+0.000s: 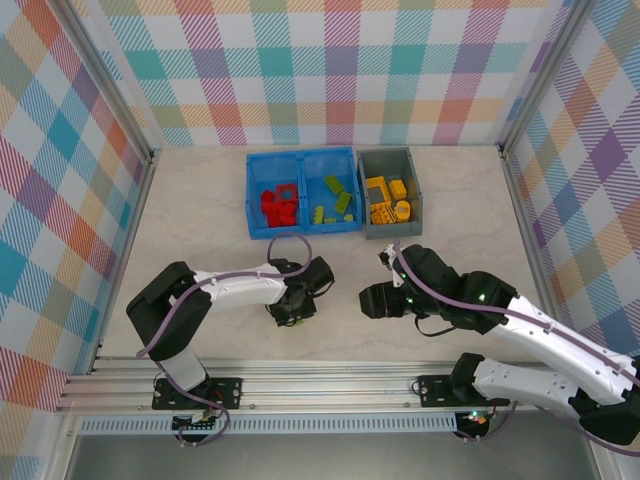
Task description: Sort the legos into containers by color
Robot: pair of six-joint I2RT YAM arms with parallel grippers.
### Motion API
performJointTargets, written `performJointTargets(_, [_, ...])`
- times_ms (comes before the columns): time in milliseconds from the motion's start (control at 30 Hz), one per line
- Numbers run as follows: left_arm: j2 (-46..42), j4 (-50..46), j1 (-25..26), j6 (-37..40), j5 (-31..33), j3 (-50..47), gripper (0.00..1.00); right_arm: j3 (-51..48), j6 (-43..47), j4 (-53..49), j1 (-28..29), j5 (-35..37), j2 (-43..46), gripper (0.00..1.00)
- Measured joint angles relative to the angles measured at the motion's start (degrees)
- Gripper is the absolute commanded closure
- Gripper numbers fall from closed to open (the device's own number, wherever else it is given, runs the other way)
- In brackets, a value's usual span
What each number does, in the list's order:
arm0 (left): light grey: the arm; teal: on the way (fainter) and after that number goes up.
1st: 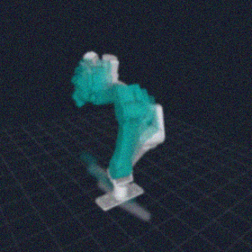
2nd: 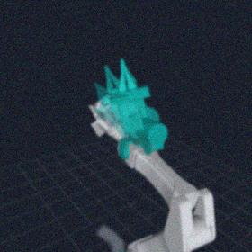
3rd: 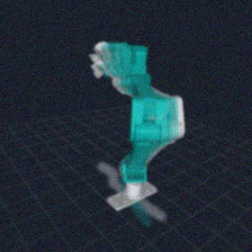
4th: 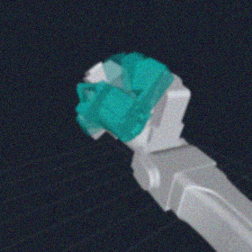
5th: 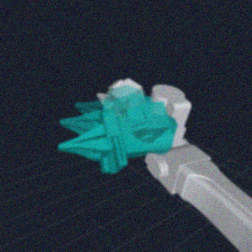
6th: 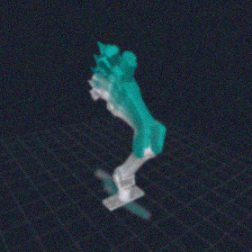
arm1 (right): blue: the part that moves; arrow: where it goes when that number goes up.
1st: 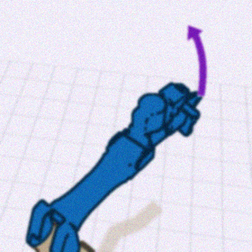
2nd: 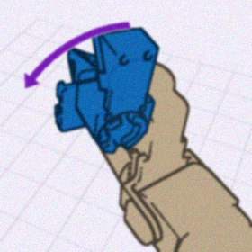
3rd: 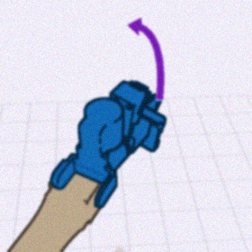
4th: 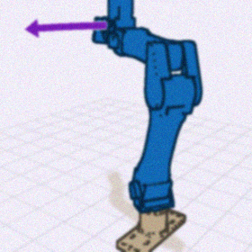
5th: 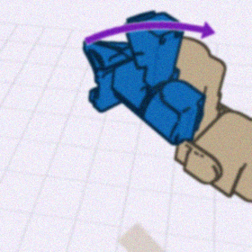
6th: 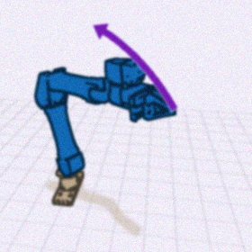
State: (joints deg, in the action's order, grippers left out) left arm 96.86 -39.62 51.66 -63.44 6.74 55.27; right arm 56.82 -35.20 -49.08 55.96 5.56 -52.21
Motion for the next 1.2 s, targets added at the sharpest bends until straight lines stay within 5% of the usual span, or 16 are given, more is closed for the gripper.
performJointTargets(100, [-0.55,0.07,-0.07,0.28,-0.07,-0.17,0.74,0.00,-0.02,0.11,0.02,0.00,-0.11,0.36])
performJointTargets(400, [-3.76,-0.24,-0.11,4.00,3.58,1.68,0.74,0.37,0.04,0.00,0.17,1.53,-0.07,0.36])
performJointTargets(633, [-4.63,-6.01,-0.52,10.45,4.90,18.84,0.74,4.90,0.11,-0.31,0.28,7.17,0.92,0.36])
performJointTargets(933, [12.44,-9.86,-8.48,22.16,2.75,49.48,0.75,6.58,2.67,8.57,-1.38,12.09,-1.09,0.35])
performJointTargets(1200, [31.12,-11.39,-16.46,28.87,1.44,69.24,0.75,6.58,2.56,19.89,-11.08,9.33,-6.73,0.36])
